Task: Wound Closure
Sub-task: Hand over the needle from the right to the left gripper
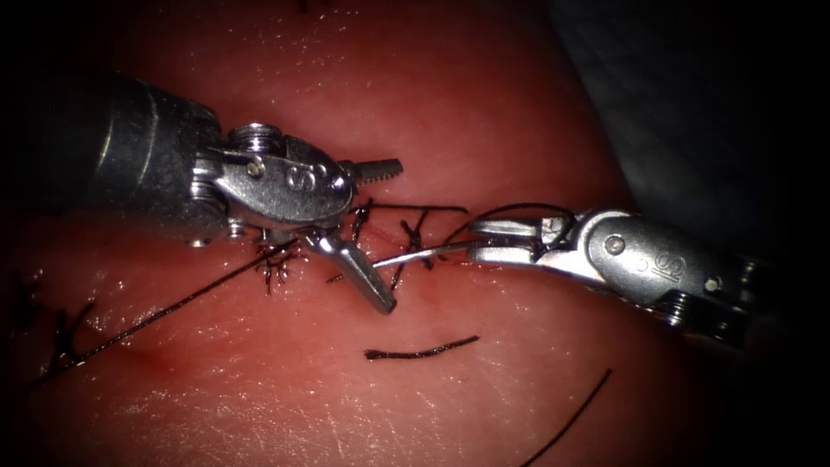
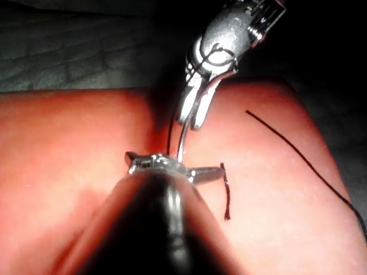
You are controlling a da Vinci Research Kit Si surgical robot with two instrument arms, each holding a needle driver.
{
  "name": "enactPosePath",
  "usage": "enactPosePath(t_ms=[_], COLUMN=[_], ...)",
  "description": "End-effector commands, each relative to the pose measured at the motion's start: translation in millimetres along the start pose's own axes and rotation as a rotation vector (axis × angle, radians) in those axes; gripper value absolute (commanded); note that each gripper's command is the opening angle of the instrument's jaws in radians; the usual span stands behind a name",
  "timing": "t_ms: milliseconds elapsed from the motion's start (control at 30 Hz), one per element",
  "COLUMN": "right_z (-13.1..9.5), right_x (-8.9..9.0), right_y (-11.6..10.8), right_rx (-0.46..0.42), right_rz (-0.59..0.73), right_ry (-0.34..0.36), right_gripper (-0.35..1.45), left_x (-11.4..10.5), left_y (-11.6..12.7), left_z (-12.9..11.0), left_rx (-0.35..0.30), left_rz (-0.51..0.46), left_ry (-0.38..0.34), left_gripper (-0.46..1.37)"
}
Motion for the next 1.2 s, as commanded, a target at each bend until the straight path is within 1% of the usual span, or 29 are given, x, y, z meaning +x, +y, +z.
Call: enactPosePath(t_ms=[33, 67, 100, 133, 233, 300, 467, 567, 600, 667, 733, 767, 833, 867, 900, 933, 967, 1000, 1067, 1133, 1200], right_z=[-0.1, -0.1, -0.1, -0.1, -0.1, -0.1, -0.1, -0.1, -0.1, -0.1, -0.1, -0.1, -0.1, -0.1, -0.1, -0.1, -0.1, -0.1, -0.1, -0.1, -0.1], right_x=[0.0, 0.2, 0.2, 0.3, 0.3, 0.3, 0.3, 0.3, 0.3, 0.4, 0.4, 0.4, 0.4, 0.4, 0.4, 0.4, 0.4, 0.4, 0.4, 0.3, 0.3], right_y=[0.1, 0.1, 0.1, 0.1, 0.1, 0.0, 0.1, 0.1, 0.1, 0.0, 0.0, -0.1, -0.2, -0.2, -0.2, -0.1, -0.1, -0.1, -0.1, 0.1, 0.2], right_rx=[-0.006, -0.004, -0.004, -0.005, -0.008, -0.013, -0.017, -0.018, -0.018, -0.02, -0.02, -0.022, -0.021, -0.021, -0.021, -0.021, -0.021, -0.022, -0.022, -0.022, -0.022], right_rz=[-0.016, -0.033, -0.055, -0.067, -0.091, -0.098, -0.104, -0.115, -0.115, -0.116, -0.121, -0.121, -0.121, -0.121, -0.121, -0.121, -0.121, -0.121, -0.121, -0.121, -0.121], right_ry=[0.003, 0.005, 0.008, 0.011, 0.017, 0.024, 0.028, 0.031, 0.031, 0.033, 0.033, 0.036, 0.036, 0.036, 0.036, 0.036, 0.036, 0.036, 0.036, 0.035, 0.035], right_gripper=[-0.35, -0.35, -0.35, -0.35, -0.35, -0.35, -0.35, -0.35, -0.35, -0.35, -0.35, -0.35, -0.35, -0.35, -0.35, -0.35, -0.35, -0.35, -0.35, -0.35, -0.35], left_x=[0.0, -0.1, -0.2, -0.3, -0.4, -0.4, -0.7, -1.5, -1.6, -2.2, -2.5, -2.8, -3.0, -3.1, -3.1, -3.1, -3.1, -3.0, -2.9, -2.4, -2.2], left_y=[-0.1, -0.3, -0.5, -0.6, -0.6, -0.6, -0.4, -0.3, -0.3, -0.6, -0.8, -1.1, -1.5, -1.7, -1.8, -2.1, -2.2, -2.3, -2.3, -1.9, -1.8], left_z=[0.1, 0.3, 0.5, 0.8, 1.3, 1.7, 2.6, 3.4, 3.5, 4.2, 4.5, 4.7, 4.8, 4.8, 4.8, 4.8, 4.8, 4.8, 4.9, 5.0, 5.1], left_rx=[-0.007, -0.008, -0.009, -0.009, -0.012, -0.026, -0.076, -0.099, -0.1, -0.108, -0.12, -0.14, -0.177, -0.212, -0.22, -0.272, -0.276, -0.294, -0.313, -0.343, -0.354], left_rz=[-0.01, -0.02, -0.03, -0.034, -0.048, -0.053, -0.064, -0.067, -0.064, -0.069, -0.079, -0.103, -0.124, -0.134, -0.137, -0.162, -0.163, -0.174, -0.186, -0.226, -0.25], left_ry=[-0.006, -0.012, -0.018, -0.024, -0.047, -0.055, -0.045, -0.074, -0.074, -0.08, -0.079, -0.079, -0.078, -0.076, -0.079, -0.063, -0.058, -0.041, -0.037, -0.035, -0.027], left_gripper=[0.99, 0.91, 0.74, 0.62, 0.55, 0.54, 0.53, 0.56, 0.57, 0.64, 0.61, 0.49, 0.07, -0.29, -0.3, -0.25, -0.28, -0.35, -0.35, -0.35, -0.35])
